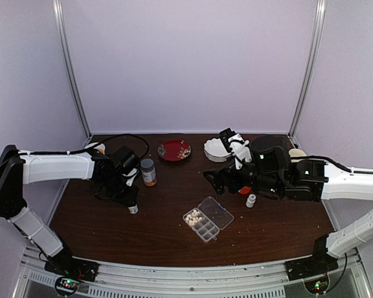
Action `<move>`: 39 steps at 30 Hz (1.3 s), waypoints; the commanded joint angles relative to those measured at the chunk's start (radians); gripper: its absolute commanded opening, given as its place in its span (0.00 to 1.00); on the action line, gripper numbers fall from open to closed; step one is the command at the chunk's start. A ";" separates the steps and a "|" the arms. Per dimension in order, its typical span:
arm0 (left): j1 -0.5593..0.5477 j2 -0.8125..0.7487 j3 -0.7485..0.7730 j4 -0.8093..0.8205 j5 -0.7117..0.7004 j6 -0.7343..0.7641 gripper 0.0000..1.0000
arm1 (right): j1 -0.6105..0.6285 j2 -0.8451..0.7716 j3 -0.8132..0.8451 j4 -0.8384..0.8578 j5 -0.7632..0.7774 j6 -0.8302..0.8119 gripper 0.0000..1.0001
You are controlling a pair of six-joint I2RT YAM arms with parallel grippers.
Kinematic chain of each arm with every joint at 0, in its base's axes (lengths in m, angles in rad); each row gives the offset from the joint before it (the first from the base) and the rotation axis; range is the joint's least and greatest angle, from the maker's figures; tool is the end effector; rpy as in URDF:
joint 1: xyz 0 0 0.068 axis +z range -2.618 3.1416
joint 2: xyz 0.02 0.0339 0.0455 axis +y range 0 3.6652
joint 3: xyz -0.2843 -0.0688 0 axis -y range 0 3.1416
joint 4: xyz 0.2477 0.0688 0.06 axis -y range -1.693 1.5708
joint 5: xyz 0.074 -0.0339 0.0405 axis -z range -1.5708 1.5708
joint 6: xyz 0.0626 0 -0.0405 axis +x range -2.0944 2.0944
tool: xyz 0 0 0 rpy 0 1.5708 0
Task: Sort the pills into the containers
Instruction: Pick up the pill bottle from the center of the board, then pass from the left arm to the right
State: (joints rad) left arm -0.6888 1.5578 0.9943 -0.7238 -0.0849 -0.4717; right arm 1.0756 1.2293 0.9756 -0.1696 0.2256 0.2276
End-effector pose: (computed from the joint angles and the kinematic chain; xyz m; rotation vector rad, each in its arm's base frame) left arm 0.2318 -0.1840 0.1853 0.2922 2.8409 -0.1220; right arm 0.1562 0.2597 0.3218 -0.6999 1.9119 0.6129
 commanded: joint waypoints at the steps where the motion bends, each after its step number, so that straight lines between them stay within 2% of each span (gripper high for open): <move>1: -0.014 -0.005 0.019 0.006 -0.009 -0.002 0.20 | -0.005 -0.010 -0.003 -0.005 0.024 -0.005 0.97; 4: -0.017 -0.046 0.013 0.051 0.076 0.019 0.18 | -0.005 -0.012 -0.006 -0.004 0.024 0.000 0.97; 8: -0.017 -0.115 0.023 0.120 0.260 0.027 0.15 | -0.005 -0.028 -0.034 0.048 0.054 0.014 0.98; 12: -0.018 -0.196 0.063 0.159 0.417 0.034 0.13 | -0.003 -0.089 -0.124 0.206 -0.037 -0.046 0.99; 17: -0.025 -0.282 0.101 0.240 0.622 0.014 0.07 | -0.004 -0.133 -0.146 0.235 -0.104 -0.062 1.00; 23: -0.074 -0.353 0.127 0.386 0.746 -0.045 0.00 | -0.003 -0.155 -0.145 0.310 -0.192 -0.061 1.00; 27: -0.103 -0.390 0.135 0.449 0.764 -0.056 0.00 | -0.005 -0.171 -0.120 0.307 -0.073 0.037 0.97; 29: -0.108 -0.403 0.138 0.466 0.774 -0.056 0.00 | -0.005 -0.195 -0.133 0.316 -0.063 0.035 0.94; 30: -0.110 -0.408 0.138 0.474 0.781 -0.057 0.00 | -0.005 -0.212 -0.144 0.322 -0.056 0.038 0.97; 34: -0.120 -0.422 0.136 0.523 0.813 -0.070 0.00 | -0.006 -0.250 -0.174 0.376 -0.215 -0.002 1.00; 39: -0.142 -0.413 0.147 0.576 0.849 -0.091 0.00 | -0.005 -0.182 -0.110 0.349 -0.489 -0.017 1.00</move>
State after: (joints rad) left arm -0.8082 1.1484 1.1046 -0.2543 0.7090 -0.5377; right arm 1.0744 0.9951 0.8219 0.1696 -0.0273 0.2310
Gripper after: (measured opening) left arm 0.296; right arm 0.996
